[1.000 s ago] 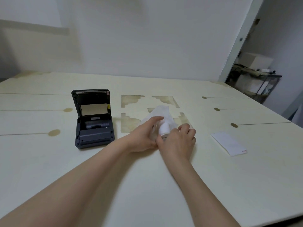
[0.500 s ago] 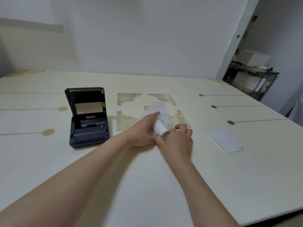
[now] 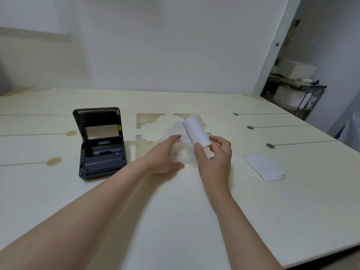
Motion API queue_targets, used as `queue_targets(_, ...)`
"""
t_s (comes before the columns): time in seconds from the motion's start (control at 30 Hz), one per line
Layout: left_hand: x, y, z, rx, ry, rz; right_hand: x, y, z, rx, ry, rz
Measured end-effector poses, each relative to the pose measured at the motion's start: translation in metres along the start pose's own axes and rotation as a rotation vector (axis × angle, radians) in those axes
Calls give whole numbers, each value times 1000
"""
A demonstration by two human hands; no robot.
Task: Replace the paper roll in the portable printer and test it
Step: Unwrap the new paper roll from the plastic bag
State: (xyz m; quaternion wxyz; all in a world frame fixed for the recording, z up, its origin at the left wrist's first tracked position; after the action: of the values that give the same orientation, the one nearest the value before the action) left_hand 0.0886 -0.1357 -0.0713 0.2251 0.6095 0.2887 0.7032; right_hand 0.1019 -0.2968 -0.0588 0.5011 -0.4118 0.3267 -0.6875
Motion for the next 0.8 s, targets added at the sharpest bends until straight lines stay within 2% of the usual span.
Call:
queue_targets(0.03, 1, -1, -1, 2, 17, 42, 3, 0, 1, -69, -25, 86)
queue_targets(0.17, 11, -6, -2, -34, 135, 185, 4, -9, -1, -548, -211, 532)
queue_targets(0.27, 20, -1, -8, -79, 206, 217, -1, -19, -5, -672, -321, 819)
queue_targets(0.33, 30, 7, -20, -147, 301, 105, -2, -21, -9, -707, -394, 837)
queue_targets(0.4, 41, 13, -35, -187, 369, -212, -3, -20, -11, -751, -463, 830)
queue_targets(0.47, 51, 16, -50, -183, 348, -604, -7, -21, -14, -798, -517, 844)
queue_targets(0.53, 58, 17, -60, -141, 322, -841, -12, -22, -17, -851, -559, 846)
queue_targets(0.67, 60, 18, -67, -50, 234, -929, -26, -28, -20, -857, -635, 768)
queue_targets(0.8, 58, 14, -70, -51, 223, -996, -32, -28, -23, -801, -605, 715)
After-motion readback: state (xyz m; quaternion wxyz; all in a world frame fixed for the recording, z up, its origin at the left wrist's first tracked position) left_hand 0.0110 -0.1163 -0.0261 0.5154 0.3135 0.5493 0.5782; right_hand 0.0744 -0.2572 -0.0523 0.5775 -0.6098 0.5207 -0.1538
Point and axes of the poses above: each hand's wrist, its own z-axis towards the middle knuckle, its own x-axis out of the back of the hand, y = z × x, the point moved 3 cm from there along z, towards the middle knuckle, and after that the axes turned 2 degrees about y, right-handed, at the moved point
